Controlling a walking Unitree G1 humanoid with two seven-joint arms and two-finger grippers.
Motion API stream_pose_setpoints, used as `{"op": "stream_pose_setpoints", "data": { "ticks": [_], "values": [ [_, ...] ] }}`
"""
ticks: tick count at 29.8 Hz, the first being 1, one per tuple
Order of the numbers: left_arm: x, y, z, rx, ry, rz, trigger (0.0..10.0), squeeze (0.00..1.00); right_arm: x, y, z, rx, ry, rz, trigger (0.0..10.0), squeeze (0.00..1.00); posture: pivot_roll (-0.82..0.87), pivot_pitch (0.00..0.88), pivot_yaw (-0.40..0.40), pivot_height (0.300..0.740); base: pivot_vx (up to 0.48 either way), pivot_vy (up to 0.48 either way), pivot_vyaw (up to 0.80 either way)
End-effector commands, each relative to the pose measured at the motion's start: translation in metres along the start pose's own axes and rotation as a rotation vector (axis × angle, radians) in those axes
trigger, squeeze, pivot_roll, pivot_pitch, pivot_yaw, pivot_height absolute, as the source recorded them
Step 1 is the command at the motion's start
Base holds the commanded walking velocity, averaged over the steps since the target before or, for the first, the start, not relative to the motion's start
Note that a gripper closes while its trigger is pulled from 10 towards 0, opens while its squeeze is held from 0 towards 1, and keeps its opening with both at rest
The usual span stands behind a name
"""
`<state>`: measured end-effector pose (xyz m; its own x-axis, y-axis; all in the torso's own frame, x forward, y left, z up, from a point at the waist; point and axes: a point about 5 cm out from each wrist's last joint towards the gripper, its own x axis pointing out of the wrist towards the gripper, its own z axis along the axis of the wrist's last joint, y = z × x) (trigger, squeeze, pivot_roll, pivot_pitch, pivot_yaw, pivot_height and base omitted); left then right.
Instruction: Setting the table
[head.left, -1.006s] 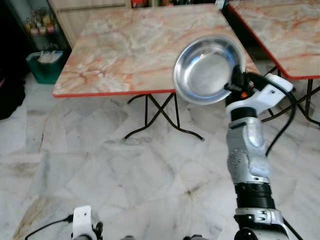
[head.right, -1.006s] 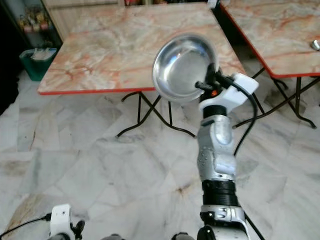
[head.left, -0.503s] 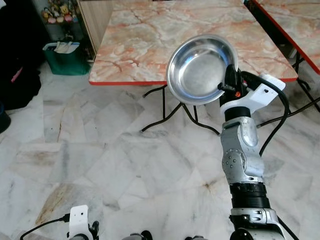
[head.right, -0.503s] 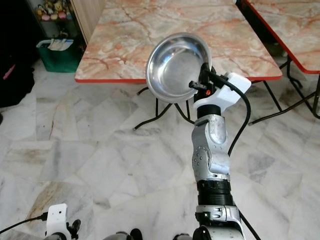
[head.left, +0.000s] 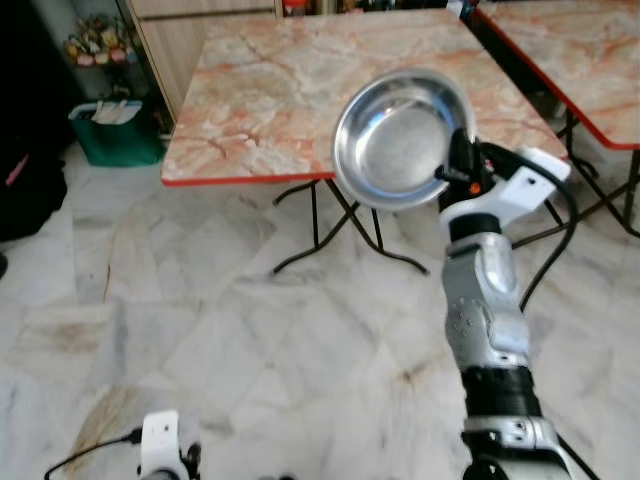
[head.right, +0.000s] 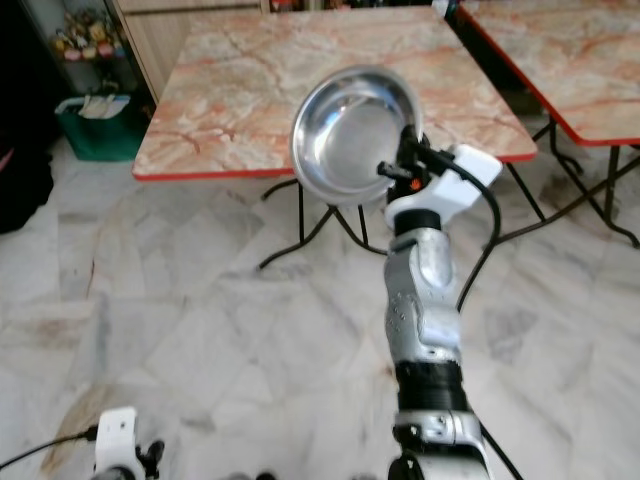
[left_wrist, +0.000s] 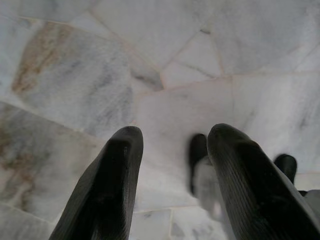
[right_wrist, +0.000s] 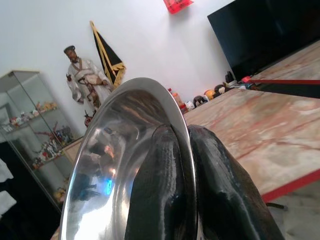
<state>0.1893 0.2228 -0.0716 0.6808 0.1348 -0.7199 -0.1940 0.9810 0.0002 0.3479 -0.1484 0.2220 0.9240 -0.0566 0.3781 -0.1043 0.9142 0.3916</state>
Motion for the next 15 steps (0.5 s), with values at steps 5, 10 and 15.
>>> {"op": "stream_pose_setpoints", "data": {
  "ticks": [5, 10, 15],
  "values": [
    [-0.0018, 0.0061, -0.0044, -0.007, 0.013, 0.017, 10.0, 0.0, 0.0011, 0.011, 0.0009, 0.012, -0.004, 0.039, 10.0, 0.0, -0.03, 0.15, 0.028, 0.74, 0.48, 0.0, 0.0],
    [-0.0015, 0.004, -0.0042, -0.006, 0.013, 0.013, 10.0, 0.0, 0.001, 0.0109, 0.0004, 0.004, 0.0, 0.044, 10.0, 0.0, -0.03, 0.144, 0.026, 0.74, 0.48, 0.0, 0.0],
    [-0.0015, 0.0033, -0.0045, -0.005, 0.013, 0.01, 10.0, 0.0, 0.0013, 0.012, 0.0005, -0.011, 0.0, 0.052, 10.0, 0.0, -0.04, 0.138, 0.024, 0.74, 0.48, 0.0, 0.0]
  ]
}}
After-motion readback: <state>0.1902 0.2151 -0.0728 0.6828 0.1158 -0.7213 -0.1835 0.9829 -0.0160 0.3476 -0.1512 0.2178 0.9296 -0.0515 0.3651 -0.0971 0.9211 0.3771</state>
